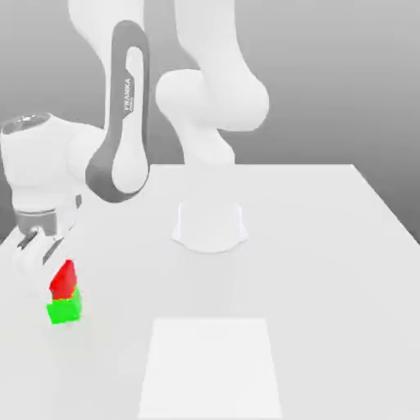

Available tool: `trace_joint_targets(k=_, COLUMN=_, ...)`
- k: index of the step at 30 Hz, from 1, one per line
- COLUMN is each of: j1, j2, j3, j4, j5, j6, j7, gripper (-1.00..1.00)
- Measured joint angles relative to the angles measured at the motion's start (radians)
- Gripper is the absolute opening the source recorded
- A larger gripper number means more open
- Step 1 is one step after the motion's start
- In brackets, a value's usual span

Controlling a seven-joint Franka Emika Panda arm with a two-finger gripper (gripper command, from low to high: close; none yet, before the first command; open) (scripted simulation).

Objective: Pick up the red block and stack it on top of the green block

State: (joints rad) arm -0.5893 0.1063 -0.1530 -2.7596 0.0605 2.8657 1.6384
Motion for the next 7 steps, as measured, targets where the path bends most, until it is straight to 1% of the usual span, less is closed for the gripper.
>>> trace_joint_targets(k=2, j1=-0.003, j2=0.002, j3=0.002, j4=0.000, j5=-0.001, j6=0.001, j7=0.000, gripper=1.00)
trace_joint_targets(k=7, j1=-0.016, j2=-0.157, j3=-0.004, j4=-0.007, j5=-0.078, j6=-0.149, j7=0.055, gripper=1.00)
